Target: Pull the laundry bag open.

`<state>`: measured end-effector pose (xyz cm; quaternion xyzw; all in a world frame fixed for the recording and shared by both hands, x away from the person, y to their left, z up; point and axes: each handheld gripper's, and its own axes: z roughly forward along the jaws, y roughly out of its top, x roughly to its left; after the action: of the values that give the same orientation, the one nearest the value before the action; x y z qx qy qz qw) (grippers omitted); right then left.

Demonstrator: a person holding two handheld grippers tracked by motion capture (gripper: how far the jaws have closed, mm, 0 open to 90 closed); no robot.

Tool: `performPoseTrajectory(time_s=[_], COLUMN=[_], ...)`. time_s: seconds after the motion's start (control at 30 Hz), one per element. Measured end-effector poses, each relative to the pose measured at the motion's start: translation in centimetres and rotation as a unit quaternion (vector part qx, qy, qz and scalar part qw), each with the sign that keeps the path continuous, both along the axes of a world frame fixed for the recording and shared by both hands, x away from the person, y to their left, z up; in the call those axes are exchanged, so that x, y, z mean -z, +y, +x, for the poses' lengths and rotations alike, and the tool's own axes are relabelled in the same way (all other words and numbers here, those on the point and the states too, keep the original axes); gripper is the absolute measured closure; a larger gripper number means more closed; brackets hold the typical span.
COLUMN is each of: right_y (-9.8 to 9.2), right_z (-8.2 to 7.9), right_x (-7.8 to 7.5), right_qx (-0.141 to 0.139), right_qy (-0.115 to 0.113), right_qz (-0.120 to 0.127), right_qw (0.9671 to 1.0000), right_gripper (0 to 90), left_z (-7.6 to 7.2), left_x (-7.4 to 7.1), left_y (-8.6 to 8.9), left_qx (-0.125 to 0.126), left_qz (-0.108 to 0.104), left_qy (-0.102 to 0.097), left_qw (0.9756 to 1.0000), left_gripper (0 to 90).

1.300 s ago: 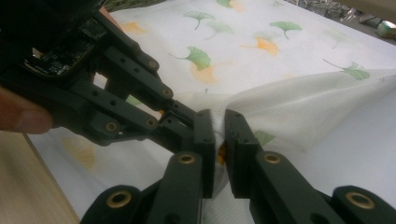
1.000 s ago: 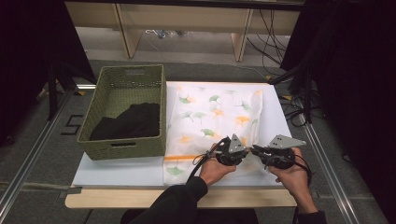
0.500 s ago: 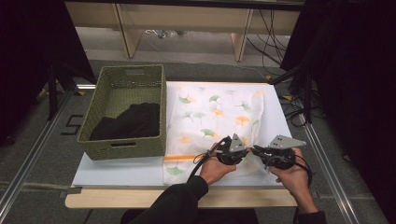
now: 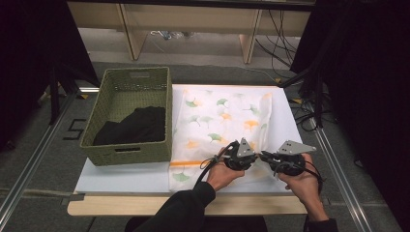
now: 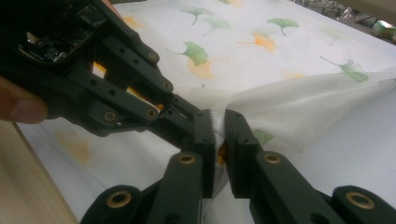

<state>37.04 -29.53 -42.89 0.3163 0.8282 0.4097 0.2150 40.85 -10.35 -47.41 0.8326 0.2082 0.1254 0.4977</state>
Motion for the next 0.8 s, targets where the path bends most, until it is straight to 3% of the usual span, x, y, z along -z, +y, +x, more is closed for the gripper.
performPoseTrajectory(time_s=[0.07, 0.1, 0.2, 0.23, 0.37, 0.53, 0.57, 0.67, 0.8], right_y=[0.0, 0.1, 0.0, 0.0, -0.2, -0.4, -0.5, -0.9, -1.0], right_z=[0.0, -0.1, -0.1, -0.1, -0.2, -0.3, -0.4, -0.3, -0.3], right_x=[0.0, 0.1, 0.1, 0.0, -0.2, -0.5, -0.5, -0.6, -0.6], right_qx=[-0.003, 0.001, 0.003, 0.008, 0.017, 0.022, 0.03, 0.033, 0.037], right_qy=[-0.002, 0.013, 0.012, 0.003, -0.011, -0.013, -0.013, -0.019, -0.023], right_qz=[-0.002, 0.005, 0.003, -0.004, -0.013, -0.016, -0.013, -0.018, -0.027], right_qw=[1.0, 0.9999, 0.9999, 1.0, 0.9997, 0.9995, 0.9994, 0.9991, 0.9987], right_gripper=[85.3, 85.3, 85.3, 85.3, 85.6, 85.9, 85.9, 86.0, 86.0], left_z=[0.0, -0.1, -0.2, -0.3, 0.0, 0.2, 0.4, 0.7, 0.9], left_x=[0.0, 0.0, 0.0, 0.1, -0.1, -0.2, -0.1, 0.1, 0.3], left_y=[0.0, 0.0, -0.2, -0.3, -0.4, -1.0, -1.3, -1.8, -2.1], left_qx=[0.002, 0.003, 0.004, -0.001, 0.0, 0.004, 0.007, 0.002, 0.001], left_qz=[0.002, 0.006, 0.015, 0.01, 0.009, 0.01, 0.021, 0.023, 0.013], left_qy=[-0.005, -0.006, -0.016, -0.008, -0.011, -0.011, -0.015, -0.009, -0.005], left_qw=[1.0, 1.0, 0.9997, 0.9999, 0.9999, 0.9999, 0.9996, 0.9997, 0.9999], left_gripper=[87.1, 89.3, 89.6, 89.7, 89.8, 89.9, 89.9, 89.9, 89.9])
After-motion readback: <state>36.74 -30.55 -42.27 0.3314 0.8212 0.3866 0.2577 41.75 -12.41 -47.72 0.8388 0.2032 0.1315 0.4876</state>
